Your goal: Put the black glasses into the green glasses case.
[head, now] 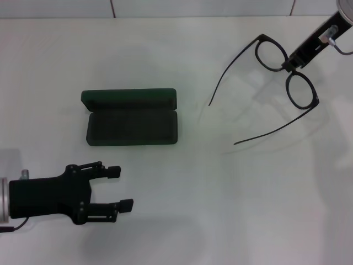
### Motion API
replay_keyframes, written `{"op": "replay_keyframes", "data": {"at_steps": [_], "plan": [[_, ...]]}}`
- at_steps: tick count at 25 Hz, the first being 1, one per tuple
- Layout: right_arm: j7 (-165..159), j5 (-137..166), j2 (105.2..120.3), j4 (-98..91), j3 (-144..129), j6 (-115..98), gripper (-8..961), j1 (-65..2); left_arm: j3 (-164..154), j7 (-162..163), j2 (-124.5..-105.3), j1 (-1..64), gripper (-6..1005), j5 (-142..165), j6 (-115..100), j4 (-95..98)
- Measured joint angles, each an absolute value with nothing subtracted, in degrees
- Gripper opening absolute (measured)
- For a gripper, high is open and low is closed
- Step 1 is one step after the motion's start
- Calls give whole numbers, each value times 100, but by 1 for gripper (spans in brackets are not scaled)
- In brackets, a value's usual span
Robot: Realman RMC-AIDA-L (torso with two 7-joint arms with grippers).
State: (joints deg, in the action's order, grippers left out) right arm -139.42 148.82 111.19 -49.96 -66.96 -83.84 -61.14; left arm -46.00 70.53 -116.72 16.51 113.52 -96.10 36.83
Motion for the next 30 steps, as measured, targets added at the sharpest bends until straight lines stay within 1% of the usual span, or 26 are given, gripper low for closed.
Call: {"op": "replay_keyframes", "data": {"at_steps": [3, 8, 15, 17, 21, 25, 28, 30], "plan": [[-13617, 14822, 11185, -5230, -6696, -8330, 39, -5980, -4598, 7251, -11728, 1652, 862, 11190, -9614, 3672], [-13468, 14677, 11285, -5505, -6624, -8219, 40, -5780, -4611, 7695, -11752, 1654, 861, 11029, -9616, 3617], [-13068, 13658, 11426, -5737, -5980, -8161, 41, -5292, -4588, 7676, -11870, 1663, 860, 10767, -9622, 3388], [-12789, 13176, 11462, -5704, -5746, -8160, 41, -5056, -4588, 7672, -11900, 1680, 860, 10754, -9625, 3359], [-12049, 12089, 11469, -5652, -5584, -8177, 41, -4512, -4589, 7681, -11918, 1776, 859, 10745, -9625, 3219], [-10851, 10756, 11425, -5358, -5579, -8129, 42, -3947, -4613, 7691, -11915, 1930, 859, 10758, -9624, 2947], [-9980, 10068, 11380, -4873, -5577, -8125, 42, -3817, -4639, 7682, -11912, 2070, 858, 10850, -9609, 2780], [-9513, 9808, 11363, -4451, -5577, -8114, 42, -3867, -4647, 7657, -11915, 2174, 858, 10901, -9571, 2674]]}}
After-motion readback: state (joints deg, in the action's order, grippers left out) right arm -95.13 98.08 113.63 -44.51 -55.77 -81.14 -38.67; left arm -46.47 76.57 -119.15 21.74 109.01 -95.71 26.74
